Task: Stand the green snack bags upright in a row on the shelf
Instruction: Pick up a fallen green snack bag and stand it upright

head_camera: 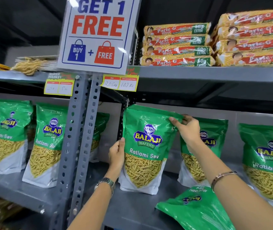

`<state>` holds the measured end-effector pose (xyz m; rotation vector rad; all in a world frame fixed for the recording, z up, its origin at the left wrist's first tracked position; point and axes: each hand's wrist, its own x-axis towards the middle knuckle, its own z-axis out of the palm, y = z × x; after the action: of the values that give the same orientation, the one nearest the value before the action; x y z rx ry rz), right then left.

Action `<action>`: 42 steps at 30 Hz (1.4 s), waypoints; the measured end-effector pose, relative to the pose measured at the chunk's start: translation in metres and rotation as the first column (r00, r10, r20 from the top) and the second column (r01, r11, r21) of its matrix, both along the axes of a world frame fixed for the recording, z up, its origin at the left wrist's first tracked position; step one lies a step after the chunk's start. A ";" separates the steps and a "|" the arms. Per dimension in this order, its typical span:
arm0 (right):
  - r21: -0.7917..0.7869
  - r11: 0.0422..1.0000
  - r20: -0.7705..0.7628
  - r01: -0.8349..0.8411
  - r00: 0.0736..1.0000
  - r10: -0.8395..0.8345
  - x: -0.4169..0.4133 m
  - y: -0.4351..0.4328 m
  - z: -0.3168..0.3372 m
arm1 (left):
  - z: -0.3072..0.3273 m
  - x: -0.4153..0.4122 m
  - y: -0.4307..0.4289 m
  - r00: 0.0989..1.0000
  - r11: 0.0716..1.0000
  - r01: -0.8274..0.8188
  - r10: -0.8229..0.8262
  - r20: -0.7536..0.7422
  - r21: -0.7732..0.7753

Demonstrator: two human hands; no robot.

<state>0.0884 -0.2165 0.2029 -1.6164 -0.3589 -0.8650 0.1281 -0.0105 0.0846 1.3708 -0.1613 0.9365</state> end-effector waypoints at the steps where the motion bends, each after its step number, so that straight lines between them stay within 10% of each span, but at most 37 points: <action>1: -0.005 1.000 0.001 0.007 1.000 -0.007 0.000 0.000 0.000 | -0.002 0.002 -0.001 1.000 1.000 -0.020 0.020 0.010 -0.014; 10: 0.048 0.995 0.028 0.092 0.995 -0.094 0.004 0.006 0.010 | 0.000 0.014 -0.006 0.988 0.987 -0.152 0.153 0.010 -0.042; 42: 0.064 0.998 -0.073 -0.003 0.997 0.008 0.020 0.000 0.009 | -0.004 0.012 -0.003 0.977 0.953 0.177 -0.200 -0.072 -0.248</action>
<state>0.1082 -0.2166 0.2119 -1.5828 -0.2812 -0.8033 0.1402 -0.0131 0.0803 1.1510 -0.0996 0.7036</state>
